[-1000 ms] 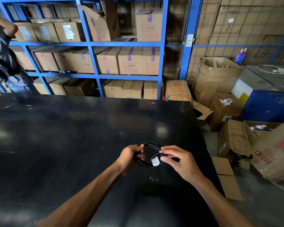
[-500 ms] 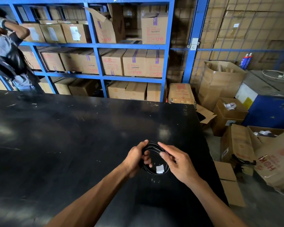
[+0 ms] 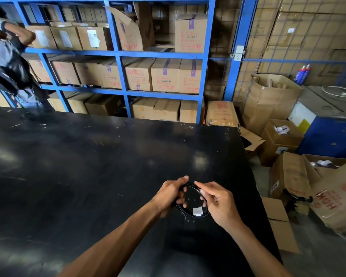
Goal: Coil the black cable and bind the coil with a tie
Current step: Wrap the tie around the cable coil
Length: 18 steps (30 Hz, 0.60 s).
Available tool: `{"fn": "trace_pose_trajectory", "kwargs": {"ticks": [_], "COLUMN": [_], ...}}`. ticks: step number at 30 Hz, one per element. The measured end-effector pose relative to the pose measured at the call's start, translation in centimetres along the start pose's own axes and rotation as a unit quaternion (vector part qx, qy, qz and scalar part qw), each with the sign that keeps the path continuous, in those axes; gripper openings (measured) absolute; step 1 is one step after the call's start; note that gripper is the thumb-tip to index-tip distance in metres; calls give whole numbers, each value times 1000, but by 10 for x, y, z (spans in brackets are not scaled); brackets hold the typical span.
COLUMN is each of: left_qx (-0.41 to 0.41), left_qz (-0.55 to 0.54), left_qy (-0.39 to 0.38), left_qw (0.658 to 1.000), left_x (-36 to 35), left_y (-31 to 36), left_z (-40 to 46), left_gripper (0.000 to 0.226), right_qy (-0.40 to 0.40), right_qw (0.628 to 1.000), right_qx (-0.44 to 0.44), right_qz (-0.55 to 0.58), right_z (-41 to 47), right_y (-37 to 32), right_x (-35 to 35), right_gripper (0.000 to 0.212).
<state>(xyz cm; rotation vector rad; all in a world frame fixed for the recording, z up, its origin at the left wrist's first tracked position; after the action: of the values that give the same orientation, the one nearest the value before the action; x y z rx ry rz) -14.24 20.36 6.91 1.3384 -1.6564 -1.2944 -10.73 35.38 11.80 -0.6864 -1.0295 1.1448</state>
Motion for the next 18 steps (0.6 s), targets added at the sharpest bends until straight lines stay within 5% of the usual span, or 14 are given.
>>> {"fn": "trace_pose_trajectory", "kwargs": {"ticks": [8,14,18], "left_qx": [-19,-87,-150], "left_qz": [5,138,243], "left_qy": [-25,118,138], "left_qw": [1000,980,949], "left_x": [-4,8,4], "left_y": [-2,-1,6], "left_z": [0,2,0], "left_gripper": [39,17,15], "right_qy": [6,97,120], "right_qw": [998,980,979], "right_qx": [32,53,22], "right_qz": [-53,-164,-162], "right_z": [-3,-4,-2], "right_y": [-11,-8,7], "right_x": [-2,-5,1], "right_gripper": [34,22,21]}}
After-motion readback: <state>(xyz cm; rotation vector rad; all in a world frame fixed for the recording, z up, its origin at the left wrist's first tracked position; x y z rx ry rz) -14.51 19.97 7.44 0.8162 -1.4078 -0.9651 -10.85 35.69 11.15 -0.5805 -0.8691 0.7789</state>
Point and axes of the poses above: each hand's wrist, its own z-axis towards the middle knuckle, its own x-axis out of the back of the hand, y = z × x, the point moved 10 cm from there along z, towards the middle knuckle, and after that the axes turned 6 degrees about z, right-handed, at the moved point
